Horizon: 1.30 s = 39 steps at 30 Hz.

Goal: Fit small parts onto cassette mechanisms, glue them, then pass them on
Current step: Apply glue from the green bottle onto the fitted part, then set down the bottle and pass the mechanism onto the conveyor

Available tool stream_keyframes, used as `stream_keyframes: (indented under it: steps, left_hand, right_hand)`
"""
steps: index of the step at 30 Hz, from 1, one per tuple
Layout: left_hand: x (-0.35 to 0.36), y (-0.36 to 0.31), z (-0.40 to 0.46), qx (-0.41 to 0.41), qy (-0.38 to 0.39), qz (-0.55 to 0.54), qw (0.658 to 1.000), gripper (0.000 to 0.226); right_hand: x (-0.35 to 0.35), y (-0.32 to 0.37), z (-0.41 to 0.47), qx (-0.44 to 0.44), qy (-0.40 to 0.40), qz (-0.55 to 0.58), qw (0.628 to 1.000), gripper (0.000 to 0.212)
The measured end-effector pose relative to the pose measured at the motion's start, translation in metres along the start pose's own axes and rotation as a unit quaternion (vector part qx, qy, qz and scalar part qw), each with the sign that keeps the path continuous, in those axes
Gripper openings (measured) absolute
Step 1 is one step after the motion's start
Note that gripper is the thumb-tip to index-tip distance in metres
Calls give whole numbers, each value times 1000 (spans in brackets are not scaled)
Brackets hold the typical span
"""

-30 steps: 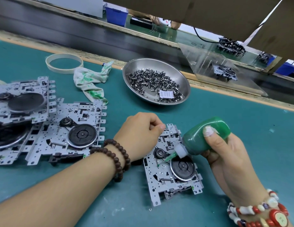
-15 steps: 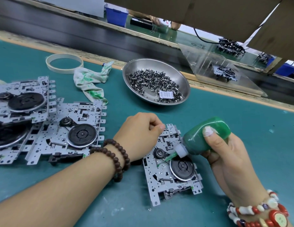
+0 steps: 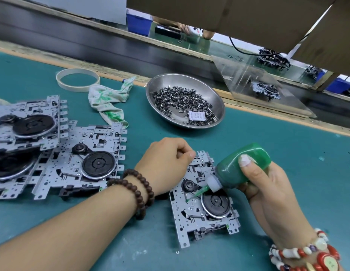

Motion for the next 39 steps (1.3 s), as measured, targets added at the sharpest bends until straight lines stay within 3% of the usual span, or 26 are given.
stream_keyframes:
  steps: [7, 13, 19, 24, 26, 28, 31, 39]
  left_hand:
    - [-1, 1, 1, 3, -4, 7, 1000, 26]
    - [0, 2, 0, 0, -1, -1, 1000, 26]
    - [-2, -3, -3, 12, -21, -40, 999, 23]
    - [-7, -13, -8, 49, -63, -59, 995, 19]
    - [-8, -18, -11, 66, -75, -70, 992, 18]
    - [-11, -23, -14, 73, -88, -78, 990, 19]
    - [-15, -28, -16, 76, -103, -71, 989, 20]
    - [-46, -68, -14, 104, -126, -59, 985, 18]
  right_hand:
    - [-9, -2, 3, 22, -19, 64, 998, 16]
    - [-21, -8, 4, 68, -39, 151, 985, 31]
    - [-22, -23, 8, 158, -45, 146, 976, 42]
    - [-21, -18, 10, 148, 43, 279, 948, 48]
    - [-24, -15, 10, 106, 59, 223, 967, 36]
    - [-32, -13, 12, 49, -10, 57, 997, 23]
    - [-41, -11, 15, 13, -116, -180, 977, 32]
    - [-41, -13, 8, 50, -62, -226, 971, 50]
Point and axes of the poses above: each hand's wrist, its own z-axis towards the middle knuckle, its own x-axis out of the palm, y = z × x, the point moved 8 cm from there along z, towards the middle knuckle, and after that the axes turned 12 degrees about x, right-handed, at the moved point
